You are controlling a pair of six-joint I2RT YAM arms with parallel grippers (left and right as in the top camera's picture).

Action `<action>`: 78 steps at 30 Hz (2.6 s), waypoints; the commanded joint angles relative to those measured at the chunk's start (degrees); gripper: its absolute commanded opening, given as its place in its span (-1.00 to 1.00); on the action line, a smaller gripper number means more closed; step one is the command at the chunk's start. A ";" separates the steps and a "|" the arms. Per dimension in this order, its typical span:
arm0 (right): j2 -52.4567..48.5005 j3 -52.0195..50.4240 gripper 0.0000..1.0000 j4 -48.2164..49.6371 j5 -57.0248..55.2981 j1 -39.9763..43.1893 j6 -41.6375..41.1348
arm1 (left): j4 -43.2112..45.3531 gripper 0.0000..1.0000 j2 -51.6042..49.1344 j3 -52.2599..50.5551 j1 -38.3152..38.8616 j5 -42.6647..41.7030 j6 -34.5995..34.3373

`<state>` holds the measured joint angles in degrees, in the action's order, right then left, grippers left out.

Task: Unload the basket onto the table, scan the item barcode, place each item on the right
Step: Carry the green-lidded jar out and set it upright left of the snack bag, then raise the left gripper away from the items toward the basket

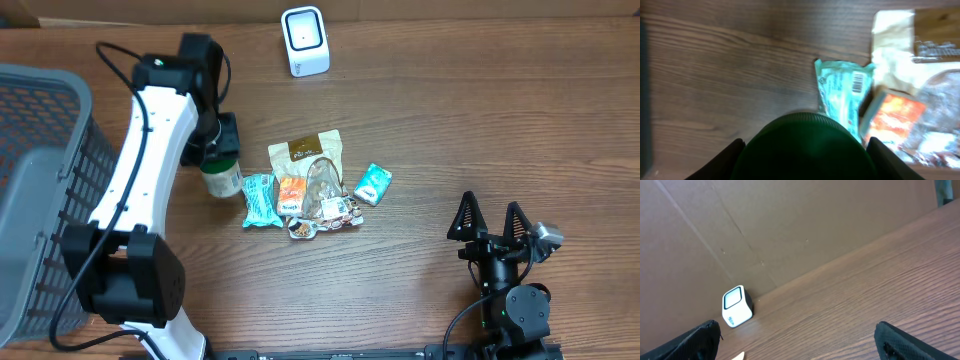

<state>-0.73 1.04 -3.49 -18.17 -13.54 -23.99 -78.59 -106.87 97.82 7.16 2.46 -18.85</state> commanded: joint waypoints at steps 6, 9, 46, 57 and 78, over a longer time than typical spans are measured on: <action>0.57 -0.59 1.00 0.33 0.22 0.07 0.26 | 13.42 -0.02 0.26 -12.15 0.37 4.48 -0.02; 0.57 -0.59 1.00 0.33 0.22 0.07 0.26 | 19.74 -0.02 0.26 -15.19 0.37 5.70 -0.02; 0.57 -0.59 1.00 0.33 0.20 0.07 0.26 | 10.82 1.00 1.29 10.10 3.37 0.50 0.59; 0.57 -0.59 1.00 0.33 0.22 0.07 0.26 | -3.10 0.99 5.73 15.61 -5.16 5.81 5.20; 0.57 -0.59 1.00 0.33 0.22 0.07 0.28 | -0.48 0.95 5.73 13.90 -26.25 -0.15 22.75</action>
<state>-0.73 1.04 -3.46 -18.17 -13.54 -23.97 -79.13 -101.06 111.92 -15.84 2.96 1.76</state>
